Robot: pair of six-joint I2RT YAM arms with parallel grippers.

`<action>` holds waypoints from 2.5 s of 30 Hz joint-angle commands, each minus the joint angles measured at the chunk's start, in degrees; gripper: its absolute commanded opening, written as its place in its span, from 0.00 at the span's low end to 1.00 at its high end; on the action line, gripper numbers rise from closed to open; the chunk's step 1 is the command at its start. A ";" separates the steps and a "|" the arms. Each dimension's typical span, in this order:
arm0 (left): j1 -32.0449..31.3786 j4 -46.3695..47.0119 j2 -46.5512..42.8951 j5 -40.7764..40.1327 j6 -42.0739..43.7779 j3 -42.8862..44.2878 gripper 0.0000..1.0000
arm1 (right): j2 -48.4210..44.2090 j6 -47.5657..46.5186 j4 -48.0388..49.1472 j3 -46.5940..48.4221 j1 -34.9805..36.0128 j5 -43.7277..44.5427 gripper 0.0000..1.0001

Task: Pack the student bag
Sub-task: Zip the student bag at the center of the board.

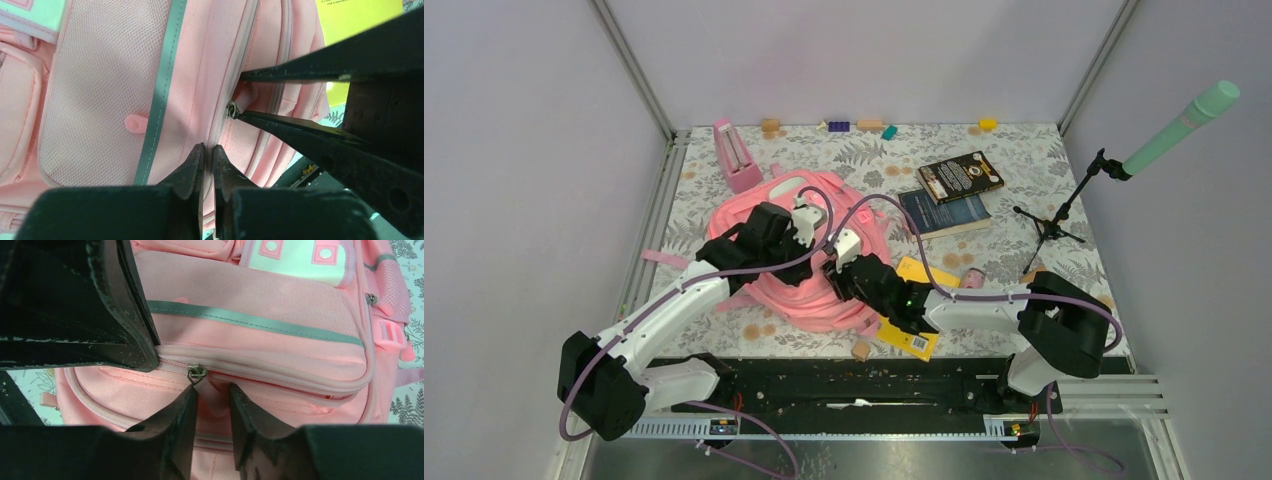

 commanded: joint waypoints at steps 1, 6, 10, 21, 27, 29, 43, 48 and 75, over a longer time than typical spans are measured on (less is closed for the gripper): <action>0.25 5.27 -2.63 2.30 -1.27 0.79 0.00 | 0.70 -0.82 1.78 1.38 0.27 7.96 0.26; 0.72 5.40 -2.63 1.86 -1.30 0.75 0.00 | -0.49 -0.20 0.38 0.76 0.28 10.29 0.00; 0.74 5.20 -2.50 0.87 -1.13 0.75 0.00 | -1.65 0.81 -1.66 0.73 0.11 11.99 0.00; 0.80 4.48 -3.93 -5.71 -0.75 0.44 0.00 | -4.27 5.36 -10.15 0.94 -8.52 8.18 0.00; 1.06 4.57 -4.80 -6.61 -0.68 0.26 0.00 | -2.25 6.06 -16.17 4.28 -13.37 4.63 0.00; 1.08 4.42 -4.96 -7.14 -0.53 0.22 0.00 | -1.39 5.82 -17.63 5.63 -13.75 4.21 0.00; 0.72 11.67 -6.19 3.65 -0.40 0.78 0.71 | -6.18 9.07 -20.35 7.25 -13.78 -12.01 0.00; -0.97 15.67 -1.28 7.72 0.03 3.23 0.79 | -5.86 9.46 -20.23 7.46 -13.79 -14.33 0.00; -5.48 16.69 9.85 -4.42 4.58 1.52 0.66 | -10.09 13.34 -16.19 2.93 -13.78 -17.50 0.00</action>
